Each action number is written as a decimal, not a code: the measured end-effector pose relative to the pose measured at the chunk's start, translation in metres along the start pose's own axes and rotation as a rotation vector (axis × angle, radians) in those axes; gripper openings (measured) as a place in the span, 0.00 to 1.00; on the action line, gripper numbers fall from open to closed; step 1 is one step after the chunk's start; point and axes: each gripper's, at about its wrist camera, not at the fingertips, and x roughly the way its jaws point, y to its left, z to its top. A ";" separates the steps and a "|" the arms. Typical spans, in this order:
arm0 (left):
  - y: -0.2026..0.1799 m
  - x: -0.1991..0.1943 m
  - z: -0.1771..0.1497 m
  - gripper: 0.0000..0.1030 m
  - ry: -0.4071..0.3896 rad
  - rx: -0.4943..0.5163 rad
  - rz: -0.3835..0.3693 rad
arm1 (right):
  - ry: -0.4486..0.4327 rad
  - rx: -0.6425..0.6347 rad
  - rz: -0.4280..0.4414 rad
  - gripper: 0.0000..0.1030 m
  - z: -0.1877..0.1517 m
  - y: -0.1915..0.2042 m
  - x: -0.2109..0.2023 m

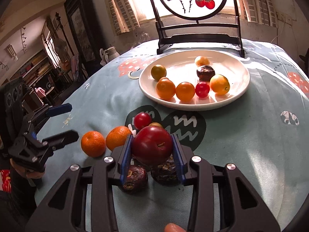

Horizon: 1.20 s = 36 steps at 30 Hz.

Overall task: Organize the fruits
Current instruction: 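Grasp a red plum with the right tool while the left tool grasps a mandarin, then carry the plum and mandarin over the plate and open both tools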

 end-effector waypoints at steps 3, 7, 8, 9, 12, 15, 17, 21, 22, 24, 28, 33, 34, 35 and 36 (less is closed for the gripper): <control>-0.015 0.003 -0.009 0.90 0.020 0.101 -0.003 | 0.004 0.024 -0.009 0.39 0.001 -0.005 0.001; -0.024 0.012 -0.012 0.75 0.059 0.133 -0.022 | 0.021 0.023 -0.007 0.39 0.001 -0.004 0.004; -0.022 0.013 -0.011 0.74 0.064 0.123 -0.030 | 0.022 0.024 -0.007 0.39 0.000 -0.004 0.004; -0.020 0.015 -0.011 0.72 0.071 0.109 -0.036 | 0.022 0.024 -0.010 0.39 0.000 -0.004 0.004; -0.016 0.023 -0.012 0.69 0.107 0.082 -0.046 | 0.029 0.028 -0.009 0.39 0.000 -0.005 0.005; -0.014 0.030 -0.012 0.67 0.142 0.072 -0.062 | 0.036 0.035 -0.003 0.39 -0.001 -0.006 0.005; -0.014 0.035 -0.012 0.62 0.166 0.072 -0.073 | 0.039 0.040 0.001 0.39 -0.001 -0.007 0.006; -0.013 0.047 -0.014 0.53 0.226 0.060 -0.084 | 0.036 0.040 -0.004 0.39 -0.001 -0.007 0.005; -0.012 0.050 -0.015 0.48 0.239 0.055 -0.086 | 0.036 0.039 -0.005 0.39 -0.001 -0.007 0.005; -0.012 0.051 -0.015 0.46 0.245 0.056 -0.101 | 0.035 0.040 -0.007 0.39 -0.001 -0.007 0.004; -0.011 0.051 -0.014 0.45 0.239 0.046 -0.103 | 0.023 0.039 -0.003 0.39 -0.001 -0.007 0.001; -0.006 0.036 -0.010 0.44 0.171 0.003 -0.128 | 0.011 0.033 0.030 0.39 0.000 -0.005 -0.003; -0.007 0.032 -0.007 0.44 0.153 -0.006 -0.155 | 0.001 0.031 0.041 0.39 0.001 -0.004 -0.005; -0.007 0.029 -0.004 0.44 0.134 -0.017 -0.184 | -0.013 0.037 0.060 0.39 0.002 -0.005 -0.008; -0.008 0.026 0.002 0.45 0.119 -0.025 -0.214 | -0.030 0.048 0.079 0.39 0.005 -0.006 -0.011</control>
